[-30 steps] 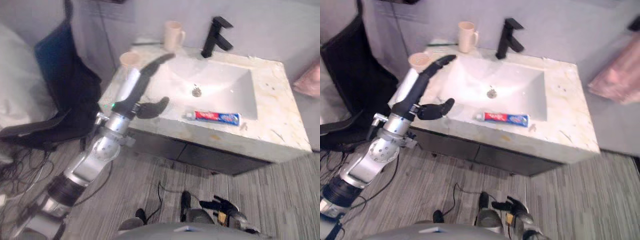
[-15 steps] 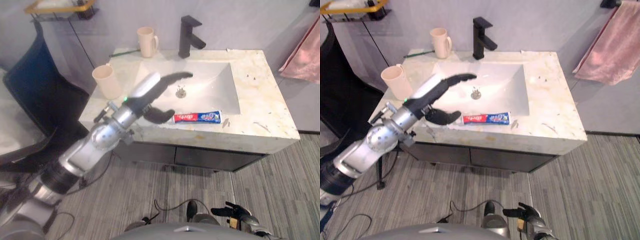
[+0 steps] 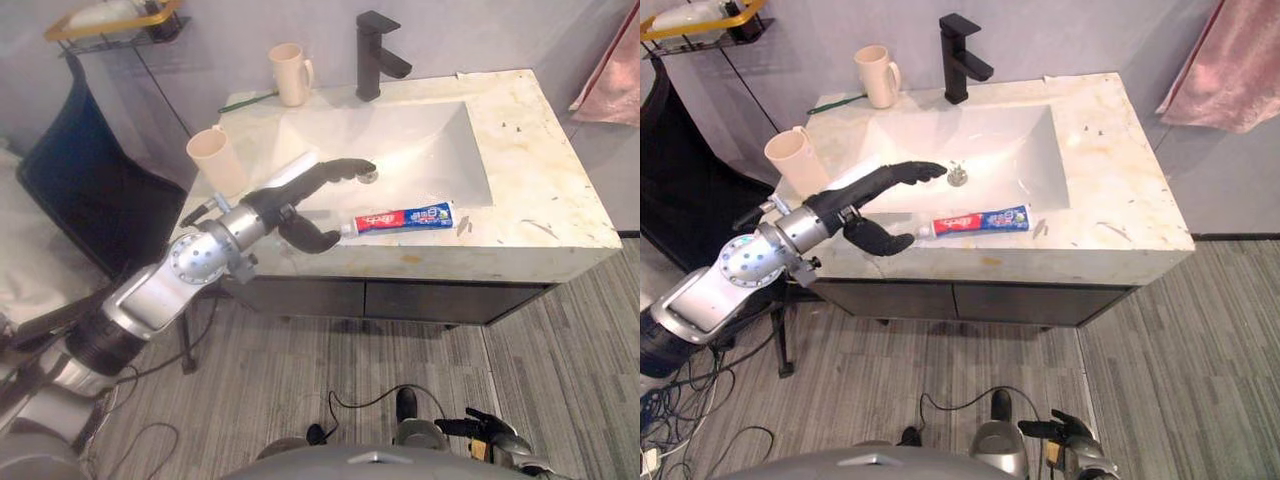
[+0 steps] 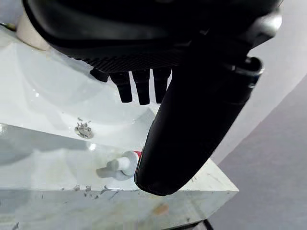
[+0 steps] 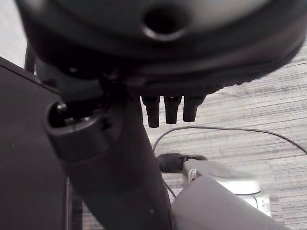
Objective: Organize the bathroom.
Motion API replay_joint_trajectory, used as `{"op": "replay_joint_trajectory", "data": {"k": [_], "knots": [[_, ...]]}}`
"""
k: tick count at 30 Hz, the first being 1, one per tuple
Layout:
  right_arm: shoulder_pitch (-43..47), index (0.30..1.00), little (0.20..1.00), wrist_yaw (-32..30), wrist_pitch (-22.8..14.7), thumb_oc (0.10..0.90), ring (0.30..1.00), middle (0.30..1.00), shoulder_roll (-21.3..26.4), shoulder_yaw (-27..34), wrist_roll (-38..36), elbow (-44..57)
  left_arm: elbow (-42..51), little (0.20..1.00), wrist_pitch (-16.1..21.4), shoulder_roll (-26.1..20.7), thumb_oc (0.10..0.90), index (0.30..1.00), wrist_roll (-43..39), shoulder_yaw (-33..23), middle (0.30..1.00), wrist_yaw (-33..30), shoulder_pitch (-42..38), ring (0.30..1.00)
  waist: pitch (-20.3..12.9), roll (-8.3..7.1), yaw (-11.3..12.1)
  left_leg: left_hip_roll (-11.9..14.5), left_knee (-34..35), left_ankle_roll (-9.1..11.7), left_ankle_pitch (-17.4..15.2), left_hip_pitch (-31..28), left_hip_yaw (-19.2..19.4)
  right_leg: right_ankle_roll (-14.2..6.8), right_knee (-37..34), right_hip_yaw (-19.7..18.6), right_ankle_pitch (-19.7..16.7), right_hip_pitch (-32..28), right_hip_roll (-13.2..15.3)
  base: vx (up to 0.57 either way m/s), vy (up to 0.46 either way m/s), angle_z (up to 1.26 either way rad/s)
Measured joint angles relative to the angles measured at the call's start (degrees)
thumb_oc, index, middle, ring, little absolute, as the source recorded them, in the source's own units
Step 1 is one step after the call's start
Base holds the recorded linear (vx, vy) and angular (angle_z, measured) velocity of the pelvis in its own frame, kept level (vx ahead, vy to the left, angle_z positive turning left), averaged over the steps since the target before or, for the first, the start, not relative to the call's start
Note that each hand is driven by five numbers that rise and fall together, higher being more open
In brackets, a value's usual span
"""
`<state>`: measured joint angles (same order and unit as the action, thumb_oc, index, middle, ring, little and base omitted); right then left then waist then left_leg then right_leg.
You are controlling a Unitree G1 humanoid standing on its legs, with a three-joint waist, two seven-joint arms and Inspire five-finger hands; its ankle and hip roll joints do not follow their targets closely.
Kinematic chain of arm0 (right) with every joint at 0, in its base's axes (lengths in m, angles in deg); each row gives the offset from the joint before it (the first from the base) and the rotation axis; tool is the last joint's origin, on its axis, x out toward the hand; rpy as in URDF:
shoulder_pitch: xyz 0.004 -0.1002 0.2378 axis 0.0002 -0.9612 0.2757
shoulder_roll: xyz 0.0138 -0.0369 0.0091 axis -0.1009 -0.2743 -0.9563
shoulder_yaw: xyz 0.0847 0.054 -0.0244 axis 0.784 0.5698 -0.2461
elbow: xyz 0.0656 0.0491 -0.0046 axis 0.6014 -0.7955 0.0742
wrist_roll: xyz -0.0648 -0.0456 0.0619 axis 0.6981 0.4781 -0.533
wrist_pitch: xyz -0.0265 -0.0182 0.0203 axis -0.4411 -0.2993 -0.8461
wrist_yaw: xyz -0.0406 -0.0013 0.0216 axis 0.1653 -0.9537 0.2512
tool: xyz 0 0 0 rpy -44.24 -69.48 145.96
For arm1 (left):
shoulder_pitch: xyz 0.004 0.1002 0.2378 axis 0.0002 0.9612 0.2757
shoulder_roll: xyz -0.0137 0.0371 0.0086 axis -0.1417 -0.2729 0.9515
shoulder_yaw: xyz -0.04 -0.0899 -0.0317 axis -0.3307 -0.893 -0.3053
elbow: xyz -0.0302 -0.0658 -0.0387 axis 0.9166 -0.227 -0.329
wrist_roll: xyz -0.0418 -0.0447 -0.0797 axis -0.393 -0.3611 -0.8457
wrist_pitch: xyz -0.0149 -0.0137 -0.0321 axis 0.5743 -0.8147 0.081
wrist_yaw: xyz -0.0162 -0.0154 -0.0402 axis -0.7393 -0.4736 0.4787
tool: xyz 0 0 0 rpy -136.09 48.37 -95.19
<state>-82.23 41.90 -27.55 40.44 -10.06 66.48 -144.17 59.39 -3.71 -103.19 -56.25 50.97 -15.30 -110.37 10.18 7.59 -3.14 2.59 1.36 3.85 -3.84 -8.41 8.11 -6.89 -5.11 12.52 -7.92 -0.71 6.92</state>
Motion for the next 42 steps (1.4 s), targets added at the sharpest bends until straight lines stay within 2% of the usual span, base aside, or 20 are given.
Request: {"op": "replay_joint_trajectory", "data": {"k": [6,15,24,27,33,38,42], "knots": [[1.04,0.9,0.9,-0.08,0.16,0.8,0.9,0.9,0.25,-0.68,0.0,0.0,0.42,0.9,-1.19,0.01,0.8,0.9,-4.19,0.09,0.9,3.66,-0.31,0.9,-0.05,0.38,-0.2,0.02,-0.06,0.0,0.01,0.01,0.03,0.26,0.0,-0.04,-0.14,0.06,-0.02,0.0,-0.002,-0.01],[1.19,0.9,0.9,-0.23,1.1,0.8,0.9,0.9,0.95,-2.19,-0.09,0.14,1.67,0.9,-2.53,1.83,0.8,0.9,-8.25,0.35,0.9,4.39,-0.64,0.9,-0.12,0.62,-0.08,-0.03,-0.28,0.02,0.01,0.04,0.07,0.31,0.0,-0.13,-0.09,0.07,0.0,0.0,-0.003,0.0],[0.95,0.9,0.9,-1.0,1.09,0.8,0.9,0.9,0.91,-2.19,-0.22,0.42,2.08,0.9,-3.83,6.4,0.8,0.9,-8.37,0.58,0.9,4.43,-0.64,0.9,-0.09,0.57,-0.28,-0.11,-2.0,0.03,0.01,1.14,0.12,0.48,0.0,-0.29,0.32,0.49,0.23,0.0,-0.002,0.0],[0.67,0.9,0.9,-1.1,1.09,0.8,0.9,0.9,0.92,-2.13,-0.74,0.41,2.07,0.9,-4.84,6.46,0.8,0.9,-7.78,1.54,0.9,4.23,-0.65,0.9,-0.09,0.57,-0.37,-0.16,-2.31,0.03,0.01,1.32,0.22,0.53,0.01,-0.39,0.27,0.56,0.26,0.0,0.0,0.0],[0.47,0.9,0.9,-1.08,0.98,0.8,0.9,0.9,0.91,-2.09,-1.22,0.42,2.05,0.9,-6.05,6.64,0.8,0.9,-5.3,2.69,0.9,1.46,-0.65,0.9,0.08,0.27,-0.47,-0.4,-3.73,0.04,0.01,1.98,0.8,0.52,0.01,-0.5,0.27,0.65,0.83,0.01,-0.006,-0.01],[0.36,0.9,0.9,-1.04,0.91,0.8,0.9,0.9,0.65,-2.13,-1.27,0.48,1.55,0.9,-6.04,8.16,0.8,0.9,-4.1,2.7,0.9,-1.3,-0.68,0.9,0.52,-0.66,-0.43,-0.91,-5.45,0.05,0.02,2.37,1.25,0.51,0.01,-1.65,0.28,0.68,1.19,0.05,-0.026,-0.08],[-0.07,0.9,0.9,-1.07,0.59,0.8,0.9,0.9,-0.35,-2.07,-1.36,0.48,1.16,0.9,-5.56,8.62,0.8,0.9,-0.89,3.53,0.9,-6.44,-0.77,0.9,0.86,-1.73,-1.67,-1.03,-6.32,0.06,0.03,2.96,1.33,0.51,0.01,-1.71,0.28,0.83,1.4,0.05,-0.031,-0.01]]}}
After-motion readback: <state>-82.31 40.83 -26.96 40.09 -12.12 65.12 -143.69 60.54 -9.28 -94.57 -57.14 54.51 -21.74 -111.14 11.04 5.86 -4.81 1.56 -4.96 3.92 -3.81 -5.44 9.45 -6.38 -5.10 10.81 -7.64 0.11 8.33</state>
